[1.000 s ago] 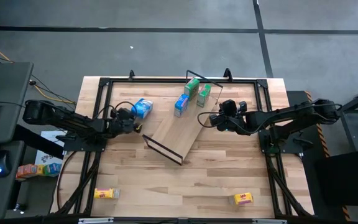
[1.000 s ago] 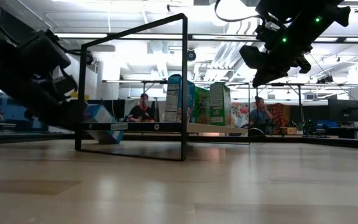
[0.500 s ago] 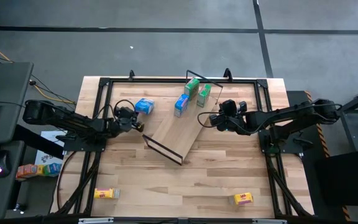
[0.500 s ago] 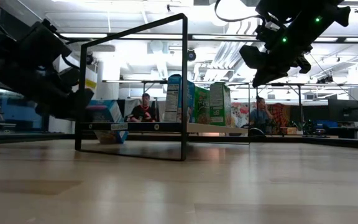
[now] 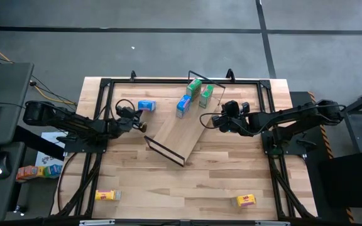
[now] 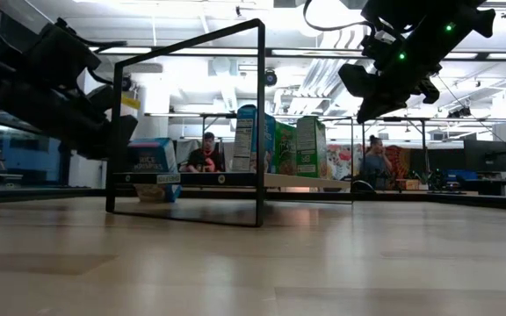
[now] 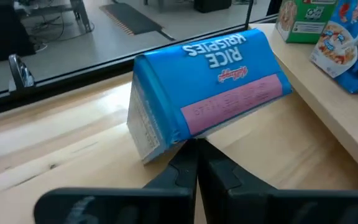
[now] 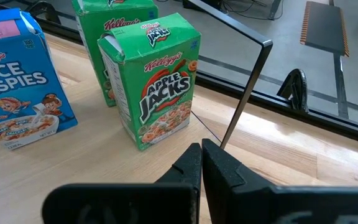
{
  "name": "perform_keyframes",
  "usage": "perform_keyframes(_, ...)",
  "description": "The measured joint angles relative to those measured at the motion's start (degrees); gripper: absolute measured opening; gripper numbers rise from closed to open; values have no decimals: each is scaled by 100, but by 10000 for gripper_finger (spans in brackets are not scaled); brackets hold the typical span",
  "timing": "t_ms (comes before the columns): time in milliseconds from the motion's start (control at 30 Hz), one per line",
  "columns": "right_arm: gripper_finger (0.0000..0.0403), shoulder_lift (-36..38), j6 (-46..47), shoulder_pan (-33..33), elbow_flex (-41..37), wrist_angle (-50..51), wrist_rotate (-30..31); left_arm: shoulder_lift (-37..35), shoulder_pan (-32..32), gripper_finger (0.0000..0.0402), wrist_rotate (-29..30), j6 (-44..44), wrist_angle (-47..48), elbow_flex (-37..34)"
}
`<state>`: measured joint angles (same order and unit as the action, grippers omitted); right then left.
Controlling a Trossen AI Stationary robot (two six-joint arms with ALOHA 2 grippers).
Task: Stack cereal on shelf
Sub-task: Put the blue cereal box aligned with the other blue cereal box on the shelf
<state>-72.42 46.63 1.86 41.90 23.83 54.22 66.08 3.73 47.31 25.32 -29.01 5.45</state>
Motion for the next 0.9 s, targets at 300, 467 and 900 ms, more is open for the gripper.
perform_keyframes(300, 0, 0, 0, -1, 0, -1, 0, 0, 264, 0, -15, -153, -100, 0)
perform_keyframes(467, 0, 0, 2, -1, -1, -2, 0, 1, 422, 0, -54, -224, -155, 0)
perform_keyframes(900, 0, 0, 2, -1, -1, -15, 0, 0, 786, 0, -632, -570, -821, 0)
